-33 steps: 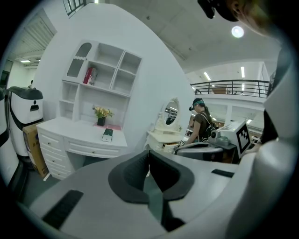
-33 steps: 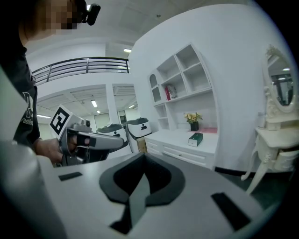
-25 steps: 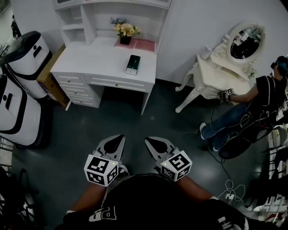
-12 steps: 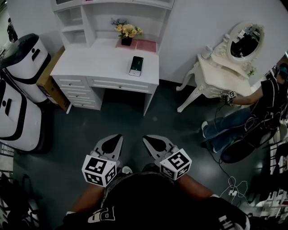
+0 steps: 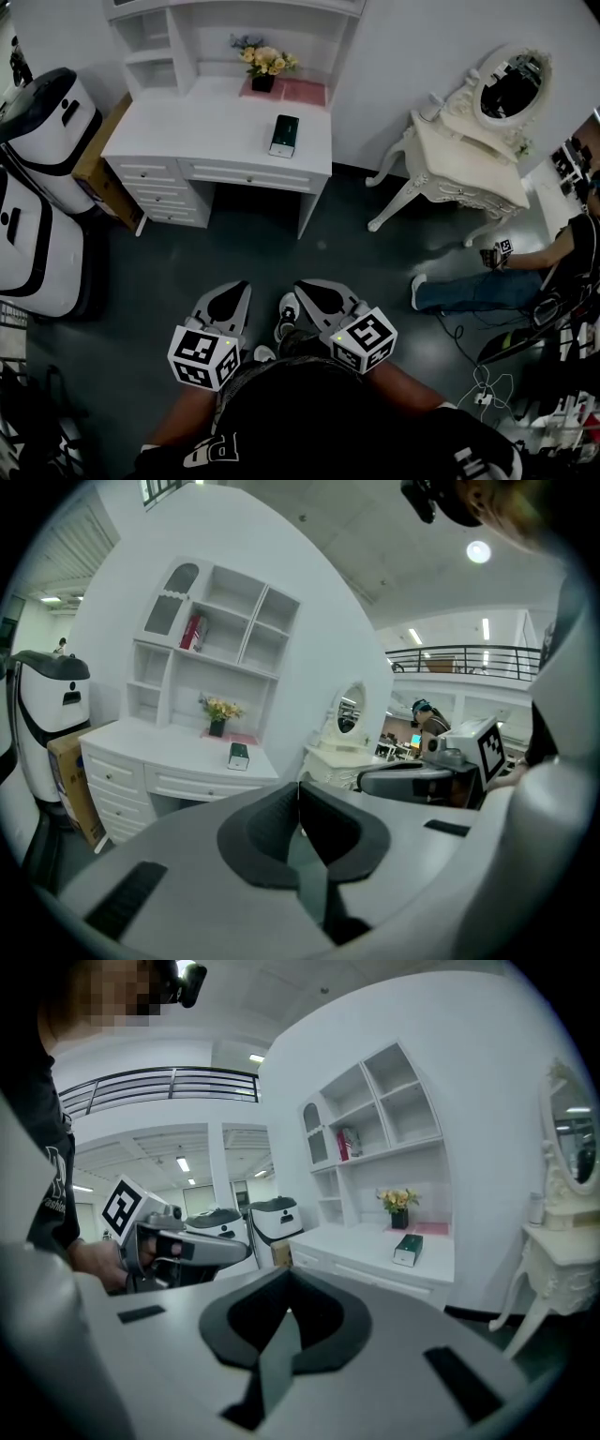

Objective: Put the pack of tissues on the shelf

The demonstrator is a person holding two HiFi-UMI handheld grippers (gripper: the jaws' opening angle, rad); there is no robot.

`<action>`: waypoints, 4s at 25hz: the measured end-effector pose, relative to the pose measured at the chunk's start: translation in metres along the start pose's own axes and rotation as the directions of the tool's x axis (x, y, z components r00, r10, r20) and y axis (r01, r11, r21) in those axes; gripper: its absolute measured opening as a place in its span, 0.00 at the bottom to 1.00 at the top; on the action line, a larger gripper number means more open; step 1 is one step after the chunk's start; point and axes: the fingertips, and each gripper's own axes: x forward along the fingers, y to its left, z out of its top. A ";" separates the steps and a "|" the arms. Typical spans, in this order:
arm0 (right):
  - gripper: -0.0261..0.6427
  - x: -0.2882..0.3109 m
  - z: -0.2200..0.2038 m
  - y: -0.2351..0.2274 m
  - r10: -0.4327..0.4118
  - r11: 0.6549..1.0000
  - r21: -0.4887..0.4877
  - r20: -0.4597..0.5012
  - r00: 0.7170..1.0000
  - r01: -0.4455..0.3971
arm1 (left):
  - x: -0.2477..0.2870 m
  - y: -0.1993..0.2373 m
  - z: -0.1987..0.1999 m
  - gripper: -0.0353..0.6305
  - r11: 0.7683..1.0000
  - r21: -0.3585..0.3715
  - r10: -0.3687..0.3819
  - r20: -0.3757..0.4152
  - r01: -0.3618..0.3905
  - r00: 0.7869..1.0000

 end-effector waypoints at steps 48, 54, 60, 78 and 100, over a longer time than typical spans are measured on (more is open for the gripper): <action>0.05 0.122 0.084 -0.218 -0.045 0.997 0.072 0.082 0.996 0.039 | 0.215 0.078 0.106 0.08 0.998 0.054 -0.027 -0.070 0.031 0.997; 0.05 0.135 0.096 -0.256 -0.025 0.997 0.077 0.096 0.995 0.017 | 0.253 0.081 0.128 0.08 0.995 0.098 -0.005 -0.070 0.012 0.998; 0.05 0.147 0.104 -0.288 -0.004 0.997 0.079 0.112 0.994 -0.005 | 0.284 0.087 0.137 0.08 0.994 0.113 0.018 -0.079 -0.009 0.997; 0.05 0.158 0.100 -0.320 -0.012 0.993 0.116 0.117 0.993 -0.002 | 0.314 0.102 0.141 0.08 1.000 0.028 0.011 -0.110 -0.008 0.994; 0.05 0.240 0.118 -0.354 -0.178 0.979 0.107 0.063 0.982 0.171 | 0.362 0.213 0.181 0.08 0.992 0.110 -0.049 -0.121 0.063 0.991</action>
